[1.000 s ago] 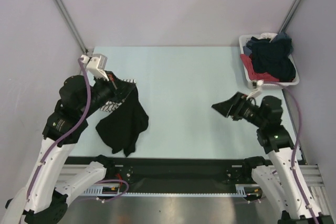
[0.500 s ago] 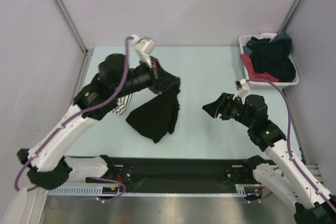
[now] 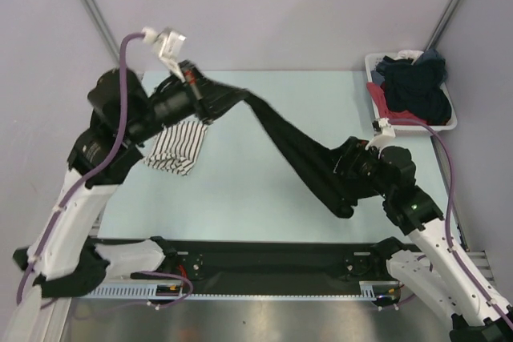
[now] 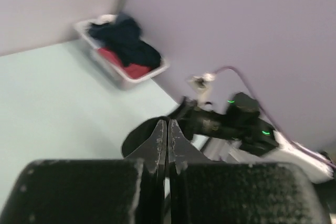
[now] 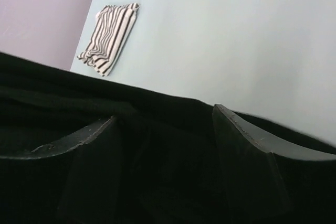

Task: Fold and stack the tank tops

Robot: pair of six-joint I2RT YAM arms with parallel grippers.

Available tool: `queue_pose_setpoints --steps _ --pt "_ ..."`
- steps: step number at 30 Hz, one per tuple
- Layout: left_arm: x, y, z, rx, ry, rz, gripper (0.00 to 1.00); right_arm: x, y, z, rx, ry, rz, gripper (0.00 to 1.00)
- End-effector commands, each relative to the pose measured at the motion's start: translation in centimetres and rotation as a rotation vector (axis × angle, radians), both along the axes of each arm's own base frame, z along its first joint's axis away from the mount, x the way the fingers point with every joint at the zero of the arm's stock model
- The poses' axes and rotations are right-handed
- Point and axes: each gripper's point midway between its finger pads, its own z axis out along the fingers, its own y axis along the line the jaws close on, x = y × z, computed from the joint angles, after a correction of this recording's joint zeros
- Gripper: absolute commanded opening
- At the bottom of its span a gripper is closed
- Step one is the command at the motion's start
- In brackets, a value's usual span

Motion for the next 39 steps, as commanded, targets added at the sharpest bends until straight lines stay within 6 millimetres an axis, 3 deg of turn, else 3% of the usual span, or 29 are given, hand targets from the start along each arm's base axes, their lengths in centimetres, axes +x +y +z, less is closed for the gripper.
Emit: queue_pose_setpoints --steps 1,2,3,4,6,7,11,15,19,26,29,34,38,39 --pt "2.9 1.5 -11.1 0.056 0.224 0.043 0.00 0.4 -1.2 0.3 -0.044 -0.014 -0.056 0.70" --pt "4.0 2.3 -13.6 0.080 0.254 0.074 0.00 0.3 -1.3 -0.1 -0.053 -0.005 -0.058 0.70" --pt "3.8 2.7 -15.9 0.103 0.276 0.076 0.00 0.4 -1.5 -0.4 -0.064 0.003 -0.063 0.70" --pt "3.9 2.8 -21.5 0.173 0.366 0.083 0.00 0.5 -1.7 -0.9 -0.076 0.015 -0.074 0.70" --pt "3.8 3.3 -26.0 0.240 0.418 0.093 0.00 0.5 -1.7 -1.7 -0.092 0.034 -0.075 0.70" --pt "3.3 3.6 -29.8 0.289 0.485 0.095 0.00 0.7 -1.7 -2.2 -0.102 0.049 -0.075 0.70" --pt "2.5 4.0 -35.1 0.348 0.561 0.086 0.00 0.9 -0.8 -4.3 -0.117 0.113 -0.035 0.65" --pt "3.2 5.8 -36.6 0.415 0.559 0.190 0.00 0.7 0.5 -8.2 -0.135 0.211 0.022 0.58" --pt "3.1 6.1 -36.5 0.418 0.553 0.204 0.00 0.4 1.9 -11.1 -0.168 0.277 0.075 0.54" --pt "3.3 6.2 -37.0 0.415 0.564 0.221 0.00 0.2 3.6 -14.8 -0.234 0.375 0.104 0.63" --pt "3.5 6.4 -37.0 0.412 0.561 0.237 0.00 0.3 3.8 -16.6 -0.275 0.415 0.092 0.62" --pt "4.5 6.6 -36.8 0.417 0.555 0.280 0.00 0.3 4.1 -18.2 -0.310 0.446 0.091 0.45" --pt "6.6 6.5 -36.4 0.416 0.548 0.337 0.00 0.4 5.0 -18.5 -0.333 0.458 0.111 0.27" --pt "7.0 6.3 -36.9 0.423 0.564 0.334 0.00 0.7 5.3 -18.0 -0.331 0.445 0.114 0.09"
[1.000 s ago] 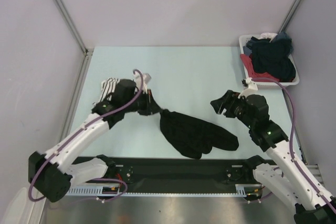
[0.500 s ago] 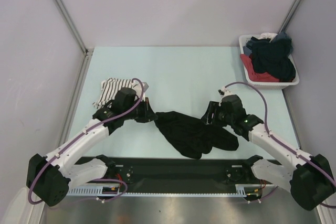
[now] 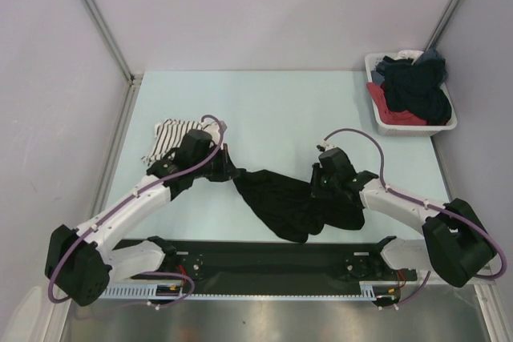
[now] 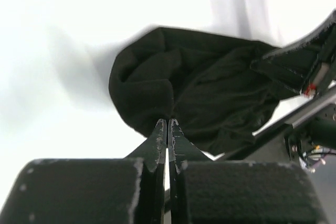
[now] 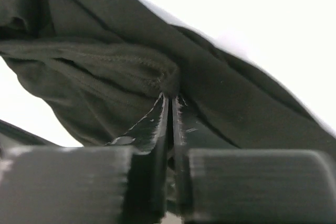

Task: Fold and stack the tank tops

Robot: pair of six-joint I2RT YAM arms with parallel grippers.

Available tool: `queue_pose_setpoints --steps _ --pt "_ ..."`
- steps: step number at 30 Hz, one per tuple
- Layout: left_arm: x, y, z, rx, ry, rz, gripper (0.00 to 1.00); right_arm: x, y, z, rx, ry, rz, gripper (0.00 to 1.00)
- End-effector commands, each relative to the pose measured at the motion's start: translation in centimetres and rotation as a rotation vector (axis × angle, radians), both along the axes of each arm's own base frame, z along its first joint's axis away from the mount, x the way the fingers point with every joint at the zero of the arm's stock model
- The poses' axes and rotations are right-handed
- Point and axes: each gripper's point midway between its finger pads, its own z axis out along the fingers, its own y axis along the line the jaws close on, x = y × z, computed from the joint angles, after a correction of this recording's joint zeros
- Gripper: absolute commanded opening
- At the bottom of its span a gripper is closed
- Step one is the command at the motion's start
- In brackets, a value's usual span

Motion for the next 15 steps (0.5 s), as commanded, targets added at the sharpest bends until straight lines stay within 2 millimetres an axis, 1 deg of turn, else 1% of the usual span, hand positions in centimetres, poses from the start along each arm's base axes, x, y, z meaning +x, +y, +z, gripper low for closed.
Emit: queue_pose_setpoints --steps 1,2,3,4,5,6,7,8,9,10,11,12,13,14,15 --pt "3.5 -0.9 2.9 -0.036 -0.090 0.046 0.00 1.9 1.7 2.4 0.027 -0.074 0.004 0.00" --pt "4.2 -1.0 3.3 -0.043 -0.101 0.054 0.00 1.6 2.3 2.7 0.028 -0.076 0.026 0.00" --pt "4.8 -1.3 2.8 -0.037 -0.087 0.057 0.00 1.6 3.0 3.6 0.045 -0.098 0.051 0.00" --pt "5.6 -1.6 3.8 -0.047 -0.106 0.061 0.00 1.6 4.3 5.3 0.083 -0.133 0.095 0.00" --pt "6.3 -1.5 4.0 -0.046 -0.106 0.071 0.00 0.2 6.3 6.6 0.107 -0.169 0.177 0.00" --pt "7.0 -1.7 3.5 -0.040 -0.086 0.069 0.00 -0.6 7.6 8.7 0.148 -0.220 0.228 0.00" --pt "7.9 -2.0 4.5 -0.047 -0.099 0.067 0.00 -1.5 9.7 11.1 0.207 -0.279 0.295 0.00" --pt "8.7 -1.7 4.7 -0.047 -0.097 0.077 0.00 -2.8 11.2 12.6 0.245 -0.305 0.356 0.00" --pt "9.4 -1.8 4.2 -0.040 -0.076 0.078 0.00 -6.8 14.1 14.0 0.307 -0.308 0.515 0.00" --pt "10.0 -2.2 5.2 -0.056 -0.084 0.064 0.00 -8.8 15.9 15.6 0.363 -0.333 0.605 0.00" --pt "10.7 -1.8 5.6 -0.062 -0.083 0.072 0.00 -10.8 17.6 17.2 0.403 -0.355 0.695 0.00" --pt "11.1 -2.0 5.4 -0.065 -0.072 0.067 0.00 -15.4 19.4 17.9 0.426 -0.364 0.853 0.01" --pt "11.5 -2.2 6.5 -0.079 -0.086 0.058 0.00 -16.7 20.0 15.8 0.362 -0.314 0.911 0.10" --pt "11.4 -2.5 6.8 -0.090 -0.086 0.037 0.00 -17.5 20.9 16.8 0.352 -0.320 0.937 0.32" --pt "11.4 -2.7 7.0 -0.092 -0.088 0.026 0.00 -17.4 20.9 16.0 0.308 -0.308 0.926 0.56"
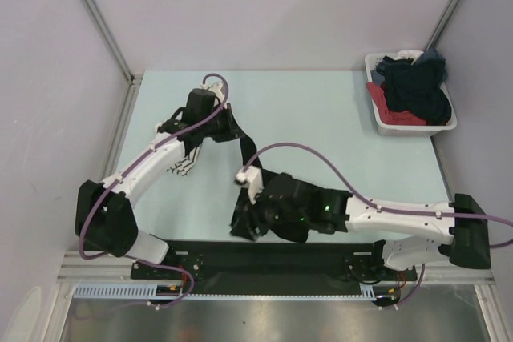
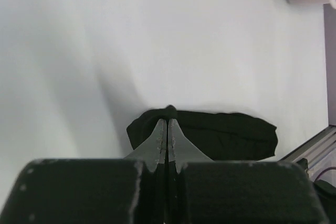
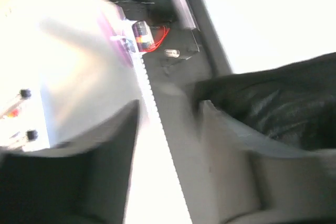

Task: Fold and stack the tank tops

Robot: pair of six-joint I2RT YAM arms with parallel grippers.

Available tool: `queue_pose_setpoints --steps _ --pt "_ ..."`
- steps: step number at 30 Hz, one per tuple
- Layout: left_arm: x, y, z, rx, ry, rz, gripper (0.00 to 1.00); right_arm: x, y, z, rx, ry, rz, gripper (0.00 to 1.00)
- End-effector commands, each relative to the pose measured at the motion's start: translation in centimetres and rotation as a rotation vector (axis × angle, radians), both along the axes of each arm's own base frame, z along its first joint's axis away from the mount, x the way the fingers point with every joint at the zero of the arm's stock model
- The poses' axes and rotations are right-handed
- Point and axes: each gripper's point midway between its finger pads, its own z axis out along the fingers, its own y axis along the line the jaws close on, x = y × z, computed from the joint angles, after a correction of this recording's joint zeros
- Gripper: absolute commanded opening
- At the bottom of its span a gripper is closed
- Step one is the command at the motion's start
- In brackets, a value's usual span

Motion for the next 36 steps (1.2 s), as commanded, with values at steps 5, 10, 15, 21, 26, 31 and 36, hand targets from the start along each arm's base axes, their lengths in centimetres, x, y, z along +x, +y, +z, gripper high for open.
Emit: queue_pose_setpoints --steps 5,10,15,21,26,31,36 --pt "-0.2 -0.6 3.6 -0.046 -0.080 -0.071 0.00 4.2 -2.2 -0.5 -0.031 -0.001 -0.128 0.66" --pt "-1.2 0.9 4.0 -0.023 -0.118 -0.029 0.00 10.0 -8.8 -3.0 -0.128 0.040 -0.412 0.61" --pt "-1.6 2.1 4.9 -0.008 -0.160 0.018 0.01 14.4 -16.4 -6.8 -0.295 0.095 -0.736 0.56" --pt "-0.7 3.3 4.6 0.013 -0.151 0.086 0.00 14.5 -21.4 -10.5 -0.339 0.170 -0.927 0.53" --pt "0.2 3.5 4.6 -0.002 -0.148 0.104 0.00 14.1 -21.7 -12.0 -0.311 0.231 -0.915 0.59" --pt "0.5 2.9 4.4 -0.010 -0.137 0.086 0.00 14.1 -21.3 -14.2 -0.344 0.253 -0.888 0.61" --pt "0.5 2.7 4.3 -0.015 -0.136 0.079 0.00 14.4 -19.7 -15.5 -0.344 0.267 -0.829 0.51"
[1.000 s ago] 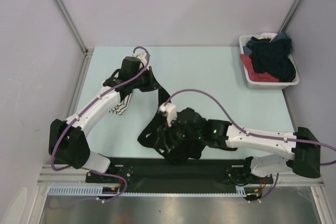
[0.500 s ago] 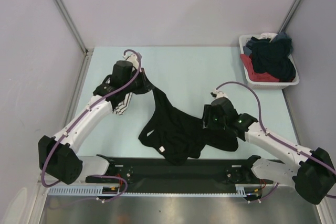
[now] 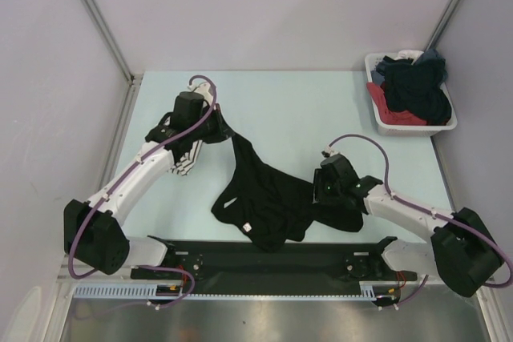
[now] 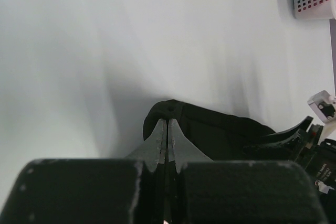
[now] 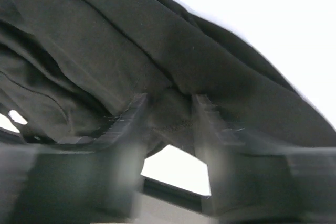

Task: Fold and stack the tank tops

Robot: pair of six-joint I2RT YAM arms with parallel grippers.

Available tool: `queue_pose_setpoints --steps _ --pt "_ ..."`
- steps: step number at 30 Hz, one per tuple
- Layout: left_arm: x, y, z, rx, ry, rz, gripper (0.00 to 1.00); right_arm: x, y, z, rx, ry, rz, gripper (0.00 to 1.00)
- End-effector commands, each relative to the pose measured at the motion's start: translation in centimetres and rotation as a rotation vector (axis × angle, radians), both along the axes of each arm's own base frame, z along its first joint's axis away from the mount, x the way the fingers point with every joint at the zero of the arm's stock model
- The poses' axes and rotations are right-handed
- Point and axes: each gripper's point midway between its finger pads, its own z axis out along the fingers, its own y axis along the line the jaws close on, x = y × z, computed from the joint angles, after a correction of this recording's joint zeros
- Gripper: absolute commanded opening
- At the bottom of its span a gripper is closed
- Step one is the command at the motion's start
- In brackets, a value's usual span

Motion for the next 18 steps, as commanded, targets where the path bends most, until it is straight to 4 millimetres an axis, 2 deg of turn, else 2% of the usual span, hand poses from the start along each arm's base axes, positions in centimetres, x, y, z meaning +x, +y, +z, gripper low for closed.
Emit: queue_pose_setpoints --steps 1,2,4,5,7,8,9,10,11,12,14,16,17,18 --pt "1.2 -0.2 2.2 -0.032 -0.071 0.005 0.00 1.0 2.6 0.6 0.078 -0.039 0.068 0.38" --pt "1.2 -0.2 2.3 -0.029 -0.072 0.006 0.00 1.2 3.1 0.8 0.081 -0.042 0.085 0.13" --pt "1.4 0.0 2.3 -0.018 -0.073 0.014 0.00 0.3 4.3 0.5 0.063 -0.020 0.142 0.00" --pt "1.5 -0.1 2.2 -0.014 -0.070 0.012 0.00 0.2 5.4 1.1 0.067 -0.030 0.174 0.00" --pt "1.8 -0.1 2.3 -0.011 -0.073 0.017 0.00 -2.7 8.4 1.5 0.078 -0.019 0.335 0.00" --pt "1.9 -0.2 2.2 -0.012 -0.069 0.017 0.00 -3.6 10.4 3.1 0.107 -0.038 0.409 0.00" --pt "2.0 -0.2 2.2 -0.013 -0.067 0.016 0.00 -5.2 11.4 3.6 0.110 -0.034 0.474 0.00" --pt "2.1 -0.3 2.3 -0.015 -0.068 0.014 0.00 -8.0 13.1 4.4 0.116 -0.047 0.581 0.00" --pt "2.1 -0.5 2.2 -0.017 -0.064 0.005 0.00 -8.7 13.6 5.0 0.121 -0.052 0.610 0.00" --pt "2.2 -0.5 2.3 -0.020 -0.065 0.006 0.00 -9.2 13.8 5.6 0.119 -0.057 0.623 0.00" --pt "2.1 -0.6 2.3 -0.025 -0.066 0.002 0.00 -8.4 12.7 6.4 0.122 -0.078 0.560 0.00" --pt "2.1 -0.6 2.6 -0.031 -0.074 0.003 0.00 -6.9 10.3 5.5 0.078 -0.071 0.463 0.00" --pt "2.0 -0.6 2.8 -0.034 -0.079 0.003 0.00 -4.4 8.3 5.7 0.064 -0.088 0.353 0.00" --pt "2.0 -0.6 3.1 -0.034 -0.087 0.004 0.00 -3.9 7.3 5.6 0.061 -0.079 0.321 0.00"
